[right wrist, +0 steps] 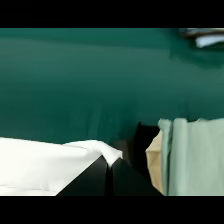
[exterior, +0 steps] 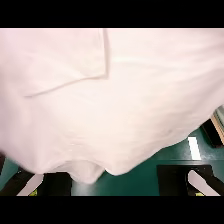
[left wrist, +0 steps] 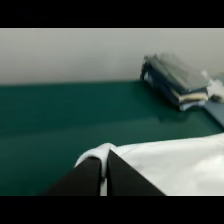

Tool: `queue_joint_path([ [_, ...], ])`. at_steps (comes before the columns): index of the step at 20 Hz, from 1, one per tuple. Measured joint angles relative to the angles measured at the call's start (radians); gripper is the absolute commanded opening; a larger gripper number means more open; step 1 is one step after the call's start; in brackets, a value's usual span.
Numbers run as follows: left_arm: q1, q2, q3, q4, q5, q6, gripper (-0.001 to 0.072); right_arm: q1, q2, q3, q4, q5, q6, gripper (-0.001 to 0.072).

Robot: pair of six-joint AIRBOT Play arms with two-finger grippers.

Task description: Fold the shirts.

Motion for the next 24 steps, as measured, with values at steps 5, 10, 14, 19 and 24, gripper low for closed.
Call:
queue_joint_path([
  [5, 0.000, -0.227, -0.266, 0.000, -0.029, 0.064, 0.0025, 0.066, -0.217, -0.166, -0.004, -0.014, 0.003, 0.0014],
  [10, -0.042, -0.486, -0.339, -0.006, 0.166, 0.156, 0.0026, 0.085, -0.442, -0.185, 0.002, -0.130, 0.010, 0.0013],
  [14, -0.113, -0.625, -0.315, -0.008, 0.381, 0.210, 0.0026, 0.087, -0.584, -0.078, 0.003, -0.205, 0.011, 0.0013],
  [19, -0.121, -0.674, -0.282, 0.071, 0.404, 0.230, 0.0026, 0.090, -0.638, -0.018, 0.006, -0.208, 0.011, 0.0013],
  [24, -0.100, -0.681, -0.335, 0.198, 0.229, 0.233, 0.0027, 0.090, -0.605, -0.169, 0.005, -0.190, 0.006, 0.0013],
])
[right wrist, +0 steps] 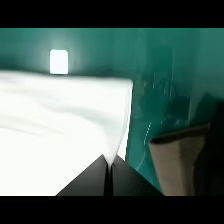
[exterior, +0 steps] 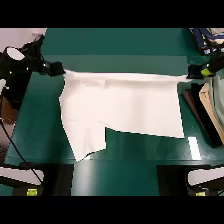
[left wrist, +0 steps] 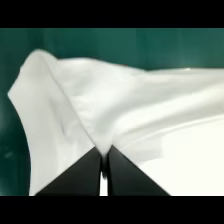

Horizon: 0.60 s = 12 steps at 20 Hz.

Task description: Fold the shirts.

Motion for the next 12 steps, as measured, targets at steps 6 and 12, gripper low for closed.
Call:
queue_joint_path([
  [6, 0.005, -0.001, -0.128, 0.051, 0.000, 0.000, 0.0028, 0.000, 0.059, -0.264, 0.051, -0.078, -0.006, 0.0014],
  [12, 0.008, 0.001, -0.156, 0.058, -0.047, -0.019, 0.0544, -0.002, 0.072, -0.369, 0.133, -0.097, -0.007, 0.0490],
])
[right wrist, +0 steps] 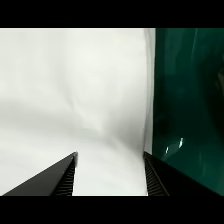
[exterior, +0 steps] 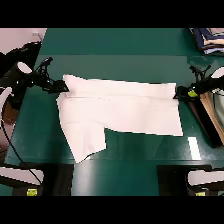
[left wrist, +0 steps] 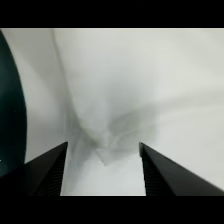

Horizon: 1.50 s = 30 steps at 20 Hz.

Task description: Fold the shirts.

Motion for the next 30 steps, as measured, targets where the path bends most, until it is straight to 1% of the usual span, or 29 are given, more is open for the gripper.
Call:
queue_joint_path([
  [3, 0.026, 0.029, -0.005, 0.008, -0.083, -0.021, 0.0544, -0.011, 0.034, 0.013, 0.012, 0.043, 0.000, 0.0481],
  [6, 0.062, 0.120, -0.068, 0.030, -0.168, -0.036, 0.0544, -0.039, 0.125, 0.005, 0.017, 0.067, 0.000, 0.0481],
  [8, 0.079, 0.217, -0.182, 0.061, -0.190, -0.055, 0.0544, -0.055, 0.199, -0.024, 0.017, 0.073, 0.000, 0.0479],
  [10, 0.085, 0.334, -0.348, 0.074, -0.198, -0.082, 0.0544, -0.062, 0.273, -0.064, 0.019, 0.077, -0.006, 0.0448],
  [12, 0.089, 0.439, -0.512, 0.078, -0.200, -0.100, 0.0544, -0.065, 0.337, -0.109, 0.017, 0.066, -0.014, 0.0447],
  [15, 0.093, 0.576, -0.719, 0.053, -0.201, -0.115, 0.0544, -0.063, 0.411, -0.166, 0.017, 0.037, -0.021, 0.0447],
  [17, 0.093, 0.630, -0.795, 0.019, -0.196, -0.117, 0.0544, -0.062, 0.440, -0.189, 0.020, 0.021, -0.023, 0.0447],
  [21, 0.093, 0.672, -0.855, -0.047, -0.169, -0.113, 0.0544, -0.061, 0.463, -0.208, 0.023, 0.021, -0.026, 0.0447],
  [28, 0.093, 0.682, -0.914, -0.141, -0.134, -0.103, 0.0543, -0.061, 0.471, -0.214, 0.025, 0.036, -0.026, 0.0447],
  [29, 0.093, 0.682, -0.925, -0.158, -0.128, -0.100, 0.0479, -0.061, 0.472, -0.214, 0.026, 0.038, -0.026, 0.0447],
  [30, 0.093, 0.682, -0.934, -0.169, -0.113, -0.098, 0.0310, -0.061, 0.472, -0.214, 0.026, 0.042, -0.026, 0.0447],
])
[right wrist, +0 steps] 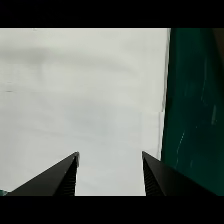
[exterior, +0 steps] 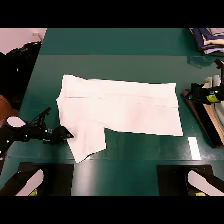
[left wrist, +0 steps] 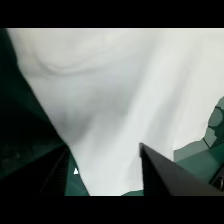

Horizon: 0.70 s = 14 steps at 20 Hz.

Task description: Fold the shirts.

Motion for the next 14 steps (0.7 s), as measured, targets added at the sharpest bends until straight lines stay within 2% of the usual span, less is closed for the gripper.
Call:
queue_joint_path([
  [1, 0.000, -0.002, -0.011, -0.006, 0.023, 0.003, 0.0226, 0.000, 0.000, 0.000, 0.000, 0.003, 0.000, 0.0447],
  [2, 0.000, -0.002, -0.016, -0.016, 0.043, 0.008, 0.0084, 0.000, 0.000, 0.000, 0.000, 0.007, 0.000, 0.0447],
  [3, -0.001, -0.003, -0.019, -0.028, 0.071, 0.013, 0.0027, 0.000, 0.000, 0.000, -0.001, 0.014, 0.000, 0.0447],
  [8, 0.000, 0.003, 0.012, -0.103, 0.063, 0.060, 0.0026, -0.081, 0.022, -0.056, -0.009, 0.083, -0.010, 0.0447],
  [14, 0.000, 0.005, 0.095, -0.122, 0.027, 0.097, 0.0027, -0.328, 0.080, -0.336, -0.010, 0.099, -0.028, 0.0447],
])
